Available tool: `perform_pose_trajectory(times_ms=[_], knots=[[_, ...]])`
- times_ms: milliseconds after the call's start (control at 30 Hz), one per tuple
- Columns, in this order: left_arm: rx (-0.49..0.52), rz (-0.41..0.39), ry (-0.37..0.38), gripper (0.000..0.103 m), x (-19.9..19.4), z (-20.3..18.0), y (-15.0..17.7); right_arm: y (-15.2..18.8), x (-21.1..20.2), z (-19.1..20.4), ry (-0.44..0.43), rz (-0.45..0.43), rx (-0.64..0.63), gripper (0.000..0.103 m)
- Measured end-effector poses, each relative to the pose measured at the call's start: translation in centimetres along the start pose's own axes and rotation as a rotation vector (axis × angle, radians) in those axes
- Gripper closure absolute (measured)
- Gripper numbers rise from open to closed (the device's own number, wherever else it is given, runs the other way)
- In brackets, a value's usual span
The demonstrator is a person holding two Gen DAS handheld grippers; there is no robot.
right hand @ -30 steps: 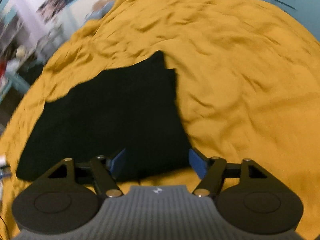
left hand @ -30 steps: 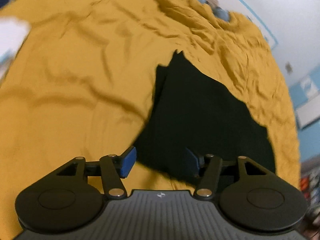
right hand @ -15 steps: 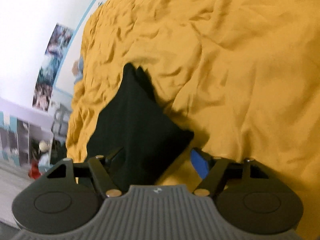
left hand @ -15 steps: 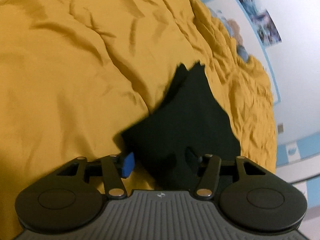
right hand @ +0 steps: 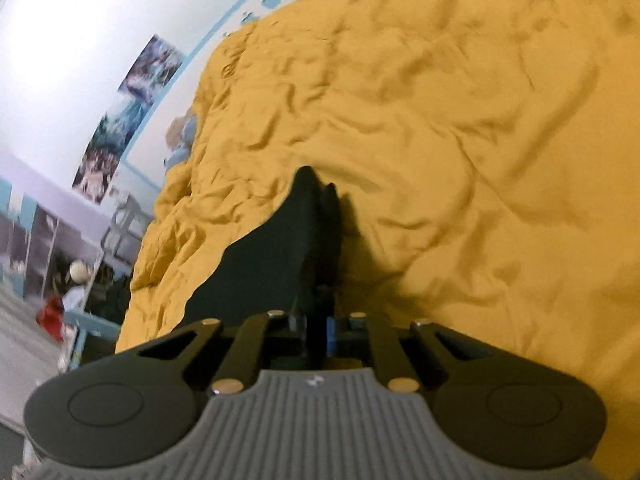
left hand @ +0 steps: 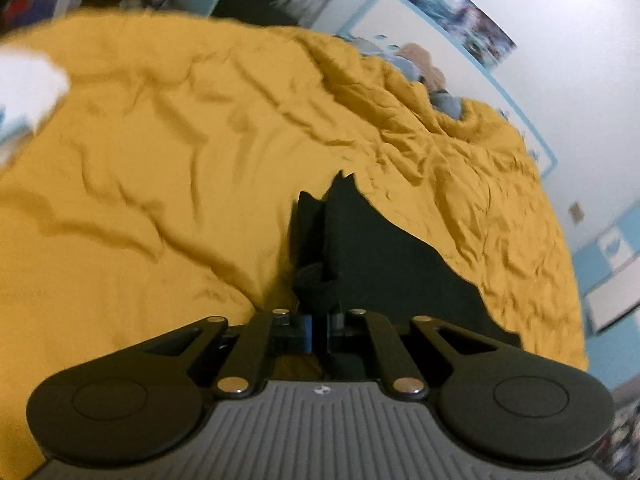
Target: Fold small clothes
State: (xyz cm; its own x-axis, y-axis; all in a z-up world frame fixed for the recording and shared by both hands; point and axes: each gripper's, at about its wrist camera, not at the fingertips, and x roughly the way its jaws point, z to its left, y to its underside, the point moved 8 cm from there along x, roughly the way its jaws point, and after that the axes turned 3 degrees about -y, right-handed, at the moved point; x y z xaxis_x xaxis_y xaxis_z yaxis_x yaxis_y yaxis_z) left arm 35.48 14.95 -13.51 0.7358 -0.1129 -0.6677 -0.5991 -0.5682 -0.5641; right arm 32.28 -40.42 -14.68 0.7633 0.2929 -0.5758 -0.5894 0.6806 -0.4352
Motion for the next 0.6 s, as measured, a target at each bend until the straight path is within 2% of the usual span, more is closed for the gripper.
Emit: perform_pose_trajectory(times_ms=[133,200,333,400,600], knots=[[0.07,0.034,-0.035,0.097,-3.2,-0.1,0.3,0.5,-3.7,1.2,0.032,0.045,-0.08,0.101],[0.117,0.072,-0.06,0.097,-4.7,0.4,1.3,1.9,-5.9,1.0,0.062,0.085,-0.129,0.101],[0.187,0.152,-0.122,0.097,-6.2,2.3,4.6,5.6,-8.5,-1.2,0.113,0.157,-0.142,0.101],[0.187,0.196,-0.143,0.097,-5.9,3.6,6.5,7.5,-8.5,-3.0,0.15,0.183,-0.139,0.101],[0.234,0.242,-0.222,0.096,-3.3,5.9,9.9,10.4,-6.6,-6.3,0.209,0.202,-0.131,0.102]])
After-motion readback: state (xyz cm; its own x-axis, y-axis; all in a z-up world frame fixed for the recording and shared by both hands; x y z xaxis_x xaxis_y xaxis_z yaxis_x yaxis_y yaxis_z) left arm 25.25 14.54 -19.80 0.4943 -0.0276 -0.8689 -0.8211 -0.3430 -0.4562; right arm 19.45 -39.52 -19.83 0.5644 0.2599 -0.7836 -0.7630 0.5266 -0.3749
